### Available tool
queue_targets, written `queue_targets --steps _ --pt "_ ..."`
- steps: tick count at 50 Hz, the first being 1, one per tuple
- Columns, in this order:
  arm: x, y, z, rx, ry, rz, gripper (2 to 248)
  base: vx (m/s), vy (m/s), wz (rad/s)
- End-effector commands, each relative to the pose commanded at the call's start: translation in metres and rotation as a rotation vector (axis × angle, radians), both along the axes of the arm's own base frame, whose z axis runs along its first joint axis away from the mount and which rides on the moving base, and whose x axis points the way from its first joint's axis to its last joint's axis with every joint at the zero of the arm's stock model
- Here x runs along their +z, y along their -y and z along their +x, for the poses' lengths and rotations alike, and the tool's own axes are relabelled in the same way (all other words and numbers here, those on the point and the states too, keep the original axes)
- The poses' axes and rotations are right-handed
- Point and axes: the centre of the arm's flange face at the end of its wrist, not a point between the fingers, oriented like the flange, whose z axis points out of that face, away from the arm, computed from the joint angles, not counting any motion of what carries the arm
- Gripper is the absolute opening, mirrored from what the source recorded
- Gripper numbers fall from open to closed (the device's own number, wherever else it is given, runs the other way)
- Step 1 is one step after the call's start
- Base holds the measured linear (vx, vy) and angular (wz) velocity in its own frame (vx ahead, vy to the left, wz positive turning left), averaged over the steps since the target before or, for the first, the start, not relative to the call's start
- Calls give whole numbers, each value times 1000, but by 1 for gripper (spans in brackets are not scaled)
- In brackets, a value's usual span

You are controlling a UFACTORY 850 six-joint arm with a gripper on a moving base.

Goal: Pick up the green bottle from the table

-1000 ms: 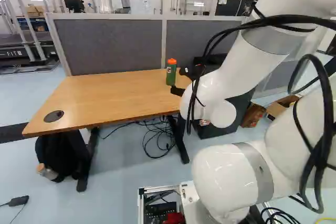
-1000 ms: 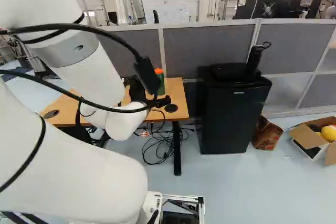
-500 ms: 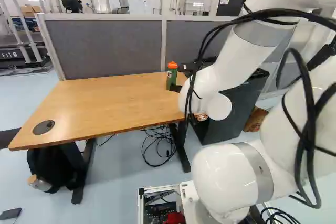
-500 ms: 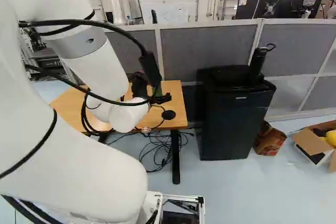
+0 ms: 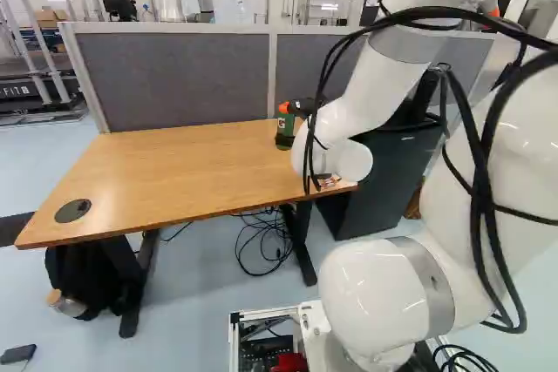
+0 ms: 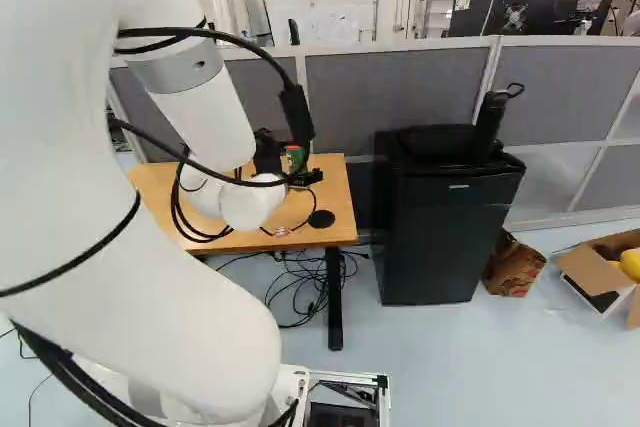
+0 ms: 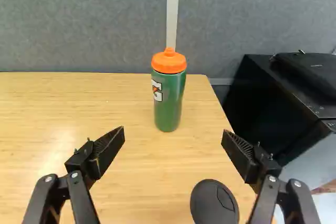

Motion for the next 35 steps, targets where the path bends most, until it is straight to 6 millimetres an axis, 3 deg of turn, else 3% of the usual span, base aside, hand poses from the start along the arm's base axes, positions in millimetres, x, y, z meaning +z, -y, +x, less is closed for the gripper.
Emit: queue_targets --steps 20,35 --pt "0 -10 42 50 1 -11 247 0 0 0" --pt "-13 -13 75 53 -22 -11 247 0 0 0"
